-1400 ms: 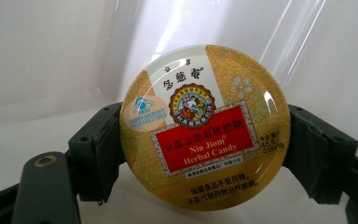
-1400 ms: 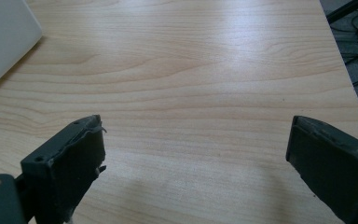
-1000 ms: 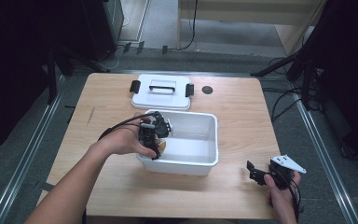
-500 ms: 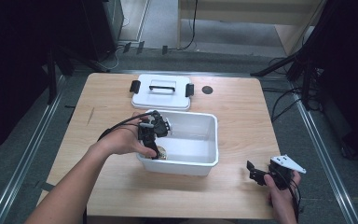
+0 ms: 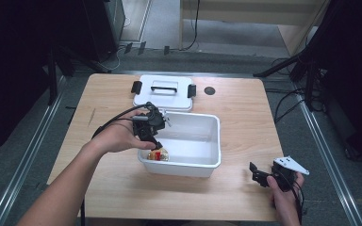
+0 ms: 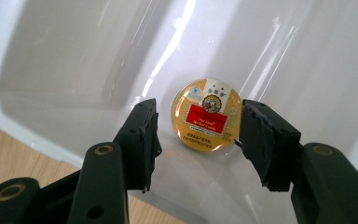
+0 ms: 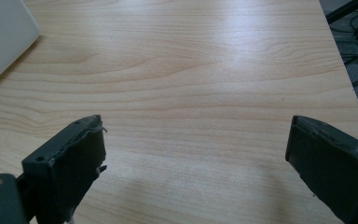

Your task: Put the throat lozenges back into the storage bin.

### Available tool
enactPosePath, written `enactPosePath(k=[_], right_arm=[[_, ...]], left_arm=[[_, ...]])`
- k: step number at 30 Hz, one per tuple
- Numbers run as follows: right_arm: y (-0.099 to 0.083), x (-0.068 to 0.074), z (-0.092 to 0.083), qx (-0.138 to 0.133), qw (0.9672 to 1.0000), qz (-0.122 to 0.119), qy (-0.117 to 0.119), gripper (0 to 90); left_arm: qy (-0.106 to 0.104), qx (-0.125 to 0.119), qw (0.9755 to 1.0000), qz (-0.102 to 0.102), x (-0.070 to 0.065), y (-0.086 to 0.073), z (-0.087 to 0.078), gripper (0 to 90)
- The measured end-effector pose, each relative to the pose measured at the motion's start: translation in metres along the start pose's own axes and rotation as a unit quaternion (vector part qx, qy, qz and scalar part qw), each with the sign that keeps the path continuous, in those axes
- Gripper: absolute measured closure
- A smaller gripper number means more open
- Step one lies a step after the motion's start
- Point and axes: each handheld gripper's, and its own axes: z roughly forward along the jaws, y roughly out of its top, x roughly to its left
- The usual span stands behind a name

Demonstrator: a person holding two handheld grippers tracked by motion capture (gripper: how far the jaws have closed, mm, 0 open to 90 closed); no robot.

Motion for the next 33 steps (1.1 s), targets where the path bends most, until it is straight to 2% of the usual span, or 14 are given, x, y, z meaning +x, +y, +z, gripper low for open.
enactPosePath(k=[7,14,25,33], right_arm=[[0.000,0.000,0.000,0.000,1.0000,0.000,0.000,4.8],[0.000,0.000,0.000,0.001,1.0000,0.000,-0.001,4.8],[0.000,0.000,0.000,0.001,1.0000,-0.001,-0.001,4.9],[0.000,0.000,0.000,0.001,1.0000,0.000,-0.001,4.9]], left_arm=[[0.010,-0.015,0.9998,0.000,-0.003,-0.005,-0.019,47.7],[0.014,-0.024,0.9995,-0.014,0.001,-0.017,-0.034,47.4],[0.031,-0.037,0.9981,-0.040,0.009,-0.045,-0.053,46.5],[0.039,-0.038,0.9958,-0.074,0.016,-0.075,-0.052,45.3]])
